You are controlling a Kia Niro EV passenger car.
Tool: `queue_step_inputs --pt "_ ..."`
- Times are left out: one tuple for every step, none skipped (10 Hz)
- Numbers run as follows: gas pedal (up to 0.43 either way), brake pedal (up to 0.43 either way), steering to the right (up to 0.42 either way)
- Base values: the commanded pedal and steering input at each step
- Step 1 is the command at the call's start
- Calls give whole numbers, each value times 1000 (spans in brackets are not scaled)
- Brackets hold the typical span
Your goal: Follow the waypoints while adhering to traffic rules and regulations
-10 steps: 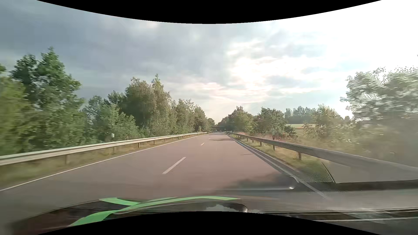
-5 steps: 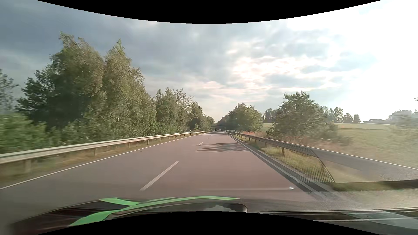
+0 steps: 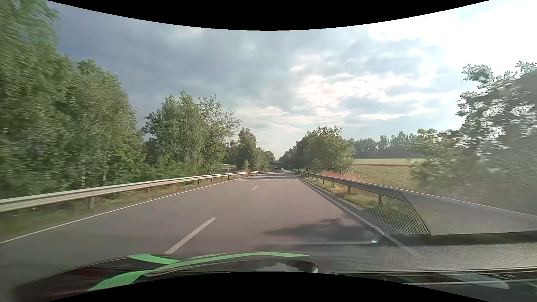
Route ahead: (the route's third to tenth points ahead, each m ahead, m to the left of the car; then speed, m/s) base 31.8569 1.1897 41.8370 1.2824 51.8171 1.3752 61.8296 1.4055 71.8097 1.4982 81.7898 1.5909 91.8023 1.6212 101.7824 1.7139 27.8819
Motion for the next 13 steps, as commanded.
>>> queue_step_inputs --pt "248 0 -1" --pt "240 0 -1" --pt "228 0 -1" --pt "228 0 -1" --pt "228 0 -1" --pt "228 0 -1" --pt "228 0 -1" --pt "228 0 -1" --pt "220 0 -1" --pt "220 0 -1" --pt "209 0 -1" --pt "209 0 -1" --pt "209 0 -1"
